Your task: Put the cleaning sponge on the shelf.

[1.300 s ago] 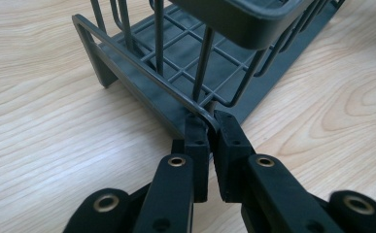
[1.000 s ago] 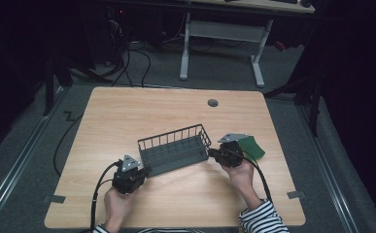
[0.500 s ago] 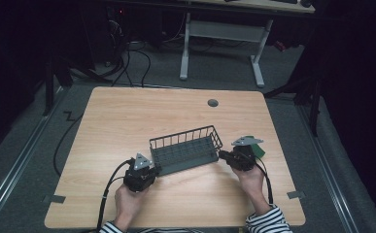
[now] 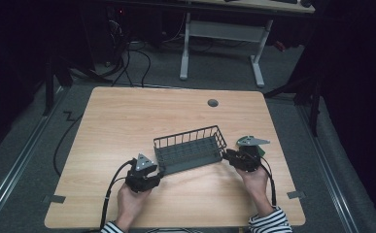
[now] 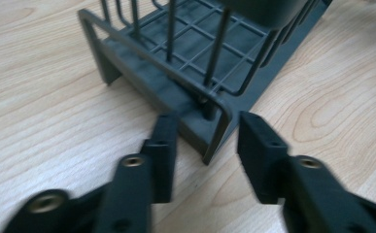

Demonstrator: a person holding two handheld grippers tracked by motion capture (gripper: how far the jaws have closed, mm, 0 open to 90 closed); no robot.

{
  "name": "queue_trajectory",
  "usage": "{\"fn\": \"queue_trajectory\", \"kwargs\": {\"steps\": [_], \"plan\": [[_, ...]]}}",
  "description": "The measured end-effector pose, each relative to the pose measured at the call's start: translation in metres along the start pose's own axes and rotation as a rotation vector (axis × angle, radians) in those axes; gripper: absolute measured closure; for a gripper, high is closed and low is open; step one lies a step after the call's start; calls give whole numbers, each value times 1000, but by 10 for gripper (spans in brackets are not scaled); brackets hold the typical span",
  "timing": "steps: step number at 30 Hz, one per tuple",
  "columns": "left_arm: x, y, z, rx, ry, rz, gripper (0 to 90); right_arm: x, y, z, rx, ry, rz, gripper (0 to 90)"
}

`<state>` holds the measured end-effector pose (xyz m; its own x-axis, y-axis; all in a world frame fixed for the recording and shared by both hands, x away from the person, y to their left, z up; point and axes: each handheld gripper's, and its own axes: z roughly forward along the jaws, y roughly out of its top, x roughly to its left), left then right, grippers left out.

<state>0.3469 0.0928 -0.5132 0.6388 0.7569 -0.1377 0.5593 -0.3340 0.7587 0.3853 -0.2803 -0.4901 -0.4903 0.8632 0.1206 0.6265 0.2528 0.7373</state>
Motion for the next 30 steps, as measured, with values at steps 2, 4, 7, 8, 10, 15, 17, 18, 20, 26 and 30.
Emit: {"fn": "queue_trajectory", "kwargs": {"steps": [2,4,7,8,10,15,17,18,20,26,30], "plan": [[3,-4,-2,0,-13,-14,462,-2,0,-3,-2,-6,7,583],[7,-8,-5,1,-11,-24,417,-4,-1,-7,-4,-15,12,548],[14,-15,-12,-18,-11,-56,379,-6,-3,-13,-19,-26,10,510],[14,-15,-12,-18,-11,-56,369,-7,-4,-16,-27,-31,8,497],[22,-20,-18,-31,2,-85,359,-9,-5,-21,-39,-51,9,479],[38,-26,-27,-38,48,-116,346,-19,-8,-32,-87,-108,31,443],[45,-27,-28,-34,78,-124,346,-23,-10,-36,-102,-134,48,438],[48,-27,-29,-28,96,-129,346,-26,-11,-37,-106,-146,51,433],[54,-28,-29,-22,131,-129,345,-32,-13,-38,-105,-169,72,421],[72,-30,-24,14,254,-125,342,-49,-16,-40,-102,-227,95,369],[81,-33,-23,15,304,-127,335,-59,-19,-37,-65,-269,105,311]]}}
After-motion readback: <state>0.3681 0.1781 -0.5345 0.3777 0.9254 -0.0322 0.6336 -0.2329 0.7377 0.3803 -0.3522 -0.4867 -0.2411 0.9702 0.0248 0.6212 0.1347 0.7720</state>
